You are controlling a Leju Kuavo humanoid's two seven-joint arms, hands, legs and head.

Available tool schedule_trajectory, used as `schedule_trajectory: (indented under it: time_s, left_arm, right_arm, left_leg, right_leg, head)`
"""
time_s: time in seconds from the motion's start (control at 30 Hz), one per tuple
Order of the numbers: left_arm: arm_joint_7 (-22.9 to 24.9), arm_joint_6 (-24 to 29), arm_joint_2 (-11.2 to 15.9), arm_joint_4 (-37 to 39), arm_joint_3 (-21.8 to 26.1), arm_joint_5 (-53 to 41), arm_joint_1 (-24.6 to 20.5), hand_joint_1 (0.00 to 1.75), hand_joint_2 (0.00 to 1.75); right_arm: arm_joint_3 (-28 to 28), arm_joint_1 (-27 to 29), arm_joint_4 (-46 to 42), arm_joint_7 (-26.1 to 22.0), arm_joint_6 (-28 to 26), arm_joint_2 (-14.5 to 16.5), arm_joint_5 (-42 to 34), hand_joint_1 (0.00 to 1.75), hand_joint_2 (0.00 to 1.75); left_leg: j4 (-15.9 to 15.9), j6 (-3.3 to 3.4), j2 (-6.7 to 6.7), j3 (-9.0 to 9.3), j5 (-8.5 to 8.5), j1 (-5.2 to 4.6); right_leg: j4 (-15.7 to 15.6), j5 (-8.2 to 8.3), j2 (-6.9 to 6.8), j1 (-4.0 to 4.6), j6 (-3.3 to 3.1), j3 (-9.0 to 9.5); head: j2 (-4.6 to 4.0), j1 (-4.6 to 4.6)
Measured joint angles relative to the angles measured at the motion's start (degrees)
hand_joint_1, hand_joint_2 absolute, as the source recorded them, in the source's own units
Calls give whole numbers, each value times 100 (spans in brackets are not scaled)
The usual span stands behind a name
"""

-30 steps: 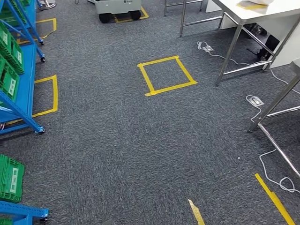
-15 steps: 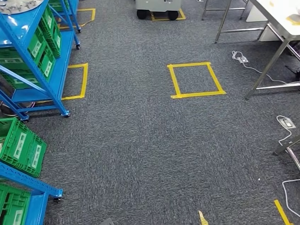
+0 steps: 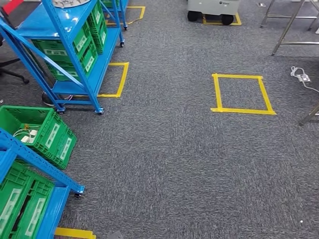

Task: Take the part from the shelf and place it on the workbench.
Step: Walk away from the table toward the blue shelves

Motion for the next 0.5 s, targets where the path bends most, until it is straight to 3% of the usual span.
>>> schedule_trajectory:
  time_s: [0.07,0.13,0.17,0.2,0.23,0.3,0.37,0.43,0.5]
  left_arm:
    - [-1,4,-1,0,-1,5,-21,0,0]
    - [-2,6,-1,0,-2,9,-29,0,0]
    - [-2,6,-1,0,-3,9,-19,0,0]
    - [-2,6,-1,0,-3,10,-6,0,0]
    - [-2,7,-1,0,-4,10,5,0,0]
    - [-2,14,3,0,-4,10,0,0,0]
    - [-4,27,8,0,-4,13,-22,0,0]
    - [-5,34,14,0,-4,21,-16,0,0]
    - [-6,39,21,0,-4,27,7,0,0]
  right_arm:
    - [3,5,26,-11,-9,-12,3,0,0]
    - [2,6,51,-14,-19,-27,4,0,0]
    - [2,-1,62,-16,-21,-32,6,0,0]
    - [3,-10,73,-19,-22,-33,9,0,0]
    - [6,-19,84,-22,-22,-33,11,0,0]
    - [12,-30,107,-28,-26,-33,13,0,0]
    - [14,-37,126,-30,-41,-34,14,0,0]
    - [16,-56,137,-30,-58,-34,15,0,0]
    - [17,-80,144,-31,-73,-39,17,0,0]
  left_leg:
    - [582,-38,373,-268,-328,-13]
    - [1276,-69,493,-592,-610,2]
    - [1417,-75,511,-652,-614,8]
    - [1331,-73,528,-599,-507,8]
    - [1032,-58,568,-436,-319,2]
    - [236,11,839,-14,1,-53]
    - [-166,76,1039,181,74,-116]
    - [-205,119,945,175,71,-130]
    - [-257,179,815,190,106,-99]
  right_leg:
    - [-24,-8,-199,14,-54,33]
    - [-22,-31,-404,38,-79,48]
    - [-21,-43,-495,45,-83,56]
    - [-21,-54,-576,50,-81,69]
    - [-21,-67,-652,54,-75,89]
    - [-14,-106,-791,71,-49,133]
    - [-10,-143,-922,94,-5,161]
    - [-25,-165,-1051,101,43,192]
    - [87,-274,-879,79,104,156]
  head:
    - [0,-22]
    - [0,-29]
    - [-1,-30]
    - [-1,-31]
    - [0,-32]
    - [0,-35]
    - [0,-36]
    - [1,-40]
    - [1,-26]
